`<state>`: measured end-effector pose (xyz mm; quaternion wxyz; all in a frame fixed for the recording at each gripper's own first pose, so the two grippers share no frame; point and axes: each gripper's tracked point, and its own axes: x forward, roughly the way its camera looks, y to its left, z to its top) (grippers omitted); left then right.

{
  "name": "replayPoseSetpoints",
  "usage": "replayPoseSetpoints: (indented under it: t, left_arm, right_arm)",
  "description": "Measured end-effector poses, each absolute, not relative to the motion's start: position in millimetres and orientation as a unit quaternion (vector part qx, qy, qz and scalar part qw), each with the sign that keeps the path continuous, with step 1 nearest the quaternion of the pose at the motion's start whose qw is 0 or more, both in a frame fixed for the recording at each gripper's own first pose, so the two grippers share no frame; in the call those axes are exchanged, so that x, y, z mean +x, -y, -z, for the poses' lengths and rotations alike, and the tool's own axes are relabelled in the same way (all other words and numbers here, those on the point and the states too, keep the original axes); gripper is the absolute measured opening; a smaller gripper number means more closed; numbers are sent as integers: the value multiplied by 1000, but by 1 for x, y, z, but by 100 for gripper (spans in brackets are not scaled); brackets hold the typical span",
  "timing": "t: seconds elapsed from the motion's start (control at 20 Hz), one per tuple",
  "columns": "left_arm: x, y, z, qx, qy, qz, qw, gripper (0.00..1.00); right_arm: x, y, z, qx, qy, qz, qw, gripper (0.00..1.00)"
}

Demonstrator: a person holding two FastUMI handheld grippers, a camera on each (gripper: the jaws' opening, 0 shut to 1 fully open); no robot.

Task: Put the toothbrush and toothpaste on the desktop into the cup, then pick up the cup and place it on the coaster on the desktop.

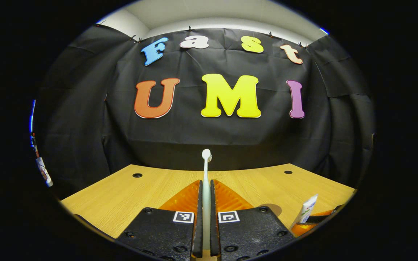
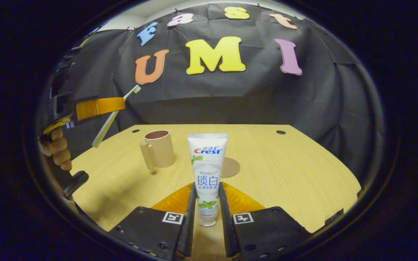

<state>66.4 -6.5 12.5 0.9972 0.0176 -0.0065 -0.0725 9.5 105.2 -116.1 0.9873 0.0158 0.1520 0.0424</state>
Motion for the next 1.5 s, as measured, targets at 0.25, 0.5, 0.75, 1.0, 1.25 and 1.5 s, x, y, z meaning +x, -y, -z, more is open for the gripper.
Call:
replayPoseSetpoints:
  t: [0.25, 0.5, 0.75, 1.0, 1.25, 1.5]
  left_arm:
    - [93, 19, -19, 8, 8, 86, 996, 10]
    - [124, 17, -11, -1, 0, 86, 996, 11]
    - [154, 22, -8, -11, 2, 95, 995, 11]
    - [169, 33, -5, -10, 11, 101, 995, 13]
    - [176, 34, 10, -4, -10, 97, 995, 16]
    - [177, 38, 21, -11, -30, 112, 993, 16]
  right_arm:
    - [18, -105, 101, 11, -121, -44, 992, 34]
    - [19, -100, 108, 11, -130, -40, 991, 35]
    - [18, -96, 110, 20, -131, -33, 991, 35]
    - [19, -100, 112, 24, -136, -40, 990, 35]
    - [19, -103, 120, 24, -145, -43, 988, 35]
    - [19, -102, 121, 25, -145, -38, 988, 35]
